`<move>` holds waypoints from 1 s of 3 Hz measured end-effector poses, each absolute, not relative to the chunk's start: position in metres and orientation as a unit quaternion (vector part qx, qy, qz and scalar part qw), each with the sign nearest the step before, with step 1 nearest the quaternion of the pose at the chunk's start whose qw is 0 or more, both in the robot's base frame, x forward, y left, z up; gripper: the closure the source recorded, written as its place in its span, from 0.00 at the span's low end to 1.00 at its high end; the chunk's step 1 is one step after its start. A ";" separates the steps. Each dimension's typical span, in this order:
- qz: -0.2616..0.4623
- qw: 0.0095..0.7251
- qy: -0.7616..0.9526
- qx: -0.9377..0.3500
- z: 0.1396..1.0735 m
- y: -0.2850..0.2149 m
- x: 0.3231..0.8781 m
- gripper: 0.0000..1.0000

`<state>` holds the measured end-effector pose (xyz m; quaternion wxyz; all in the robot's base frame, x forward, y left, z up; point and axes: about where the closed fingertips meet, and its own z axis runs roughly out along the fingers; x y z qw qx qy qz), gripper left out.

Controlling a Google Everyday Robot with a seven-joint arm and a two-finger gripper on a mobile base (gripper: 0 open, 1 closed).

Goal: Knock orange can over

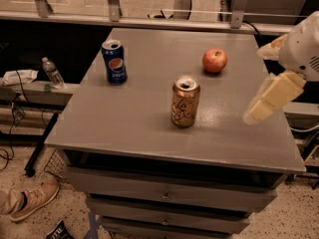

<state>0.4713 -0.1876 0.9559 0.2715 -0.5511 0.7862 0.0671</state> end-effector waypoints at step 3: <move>0.189 0.374 0.744 -0.521 0.911 -0.110 0.533 0.00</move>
Offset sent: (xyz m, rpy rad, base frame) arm 0.0787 0.0861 -0.0502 0.3878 -0.0655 0.0451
